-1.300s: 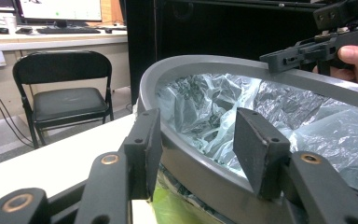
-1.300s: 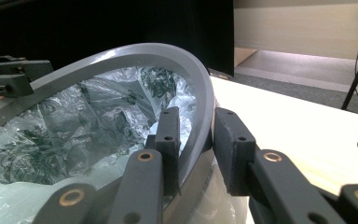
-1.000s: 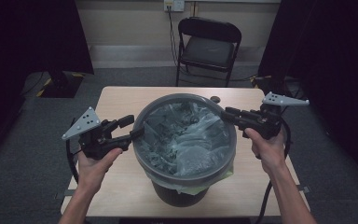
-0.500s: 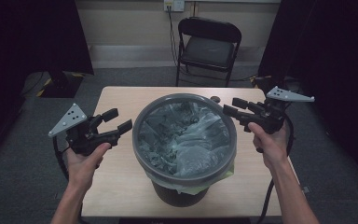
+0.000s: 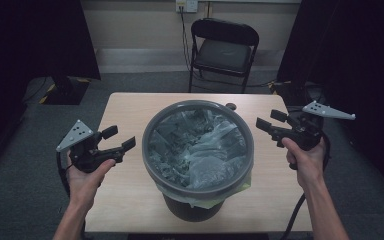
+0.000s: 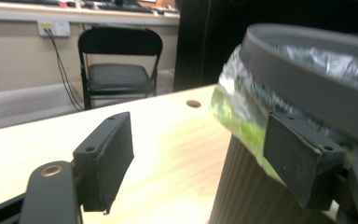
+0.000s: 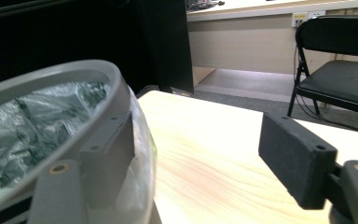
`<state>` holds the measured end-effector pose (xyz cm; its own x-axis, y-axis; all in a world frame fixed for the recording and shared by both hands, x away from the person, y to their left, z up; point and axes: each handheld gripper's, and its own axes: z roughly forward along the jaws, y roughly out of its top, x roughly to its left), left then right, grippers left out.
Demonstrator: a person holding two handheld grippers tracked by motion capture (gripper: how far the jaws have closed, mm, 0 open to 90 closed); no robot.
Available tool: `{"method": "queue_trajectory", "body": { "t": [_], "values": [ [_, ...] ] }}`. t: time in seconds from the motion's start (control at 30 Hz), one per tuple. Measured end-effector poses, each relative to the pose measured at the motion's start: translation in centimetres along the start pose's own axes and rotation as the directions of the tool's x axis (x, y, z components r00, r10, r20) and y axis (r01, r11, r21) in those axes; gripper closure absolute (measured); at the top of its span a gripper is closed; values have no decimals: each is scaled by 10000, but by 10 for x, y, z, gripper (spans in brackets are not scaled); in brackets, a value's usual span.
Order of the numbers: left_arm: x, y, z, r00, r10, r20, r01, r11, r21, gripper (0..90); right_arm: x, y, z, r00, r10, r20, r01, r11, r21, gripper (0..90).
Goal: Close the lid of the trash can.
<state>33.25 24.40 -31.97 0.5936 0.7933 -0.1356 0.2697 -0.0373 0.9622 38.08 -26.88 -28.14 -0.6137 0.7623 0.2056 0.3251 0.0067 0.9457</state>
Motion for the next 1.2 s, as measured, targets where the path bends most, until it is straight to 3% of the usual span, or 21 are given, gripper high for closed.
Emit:
{"method": "queue_trajectory", "body": {
  "t": [0.07,0.17,0.33,0.4,0.53,0.63,0.77,0.9,1.2],
  "values": [
    [-1,-7,2,9999,60,115,-61,10000,65,207,-4,-6,-5,10000,24,69,-24,10000,1,254],
    [-1,-19,5,9999,103,86,-106,9994,324,199,-9,-15,-11,9983,39,574,-39,10000,-6,239],
    [1,-35,12,9999,58,-120,-48,9967,812,158,-18,-31,-18,9972,145,735,-166,9995,281,232],
    [1,-41,14,9996,210,-211,-186,9940,1080,157,-20,-38,-21,9937,154,1109,-175,9997,183,216],
    [3,-53,16,9998,179,-98,-162,9890,1471,156,-25,-50,-26,9919,225,1247,-271,9990,357,158],
    [4,-64,19,9994,134,-305,-76,9833,1821,157,-29,-61,-28,9873,238,1573,-329,9979,558,159],
    [5,-77,23,9992,196,-335,-128,9812,1924,156,-33,-76,-28,9816,332,1879,-529,9935,1006,158],
    [6,-88,27,9987,250,-438,-141,9721,2341,156,-36,-92,-25,9746,230,2226,-571,9873,1481,158],
    [18,-115,33,9959,-197,-879,451,9537,2973,156,-43,-129,-12,9664,264,2557,-919,9645,2476,159]
  ]
}}
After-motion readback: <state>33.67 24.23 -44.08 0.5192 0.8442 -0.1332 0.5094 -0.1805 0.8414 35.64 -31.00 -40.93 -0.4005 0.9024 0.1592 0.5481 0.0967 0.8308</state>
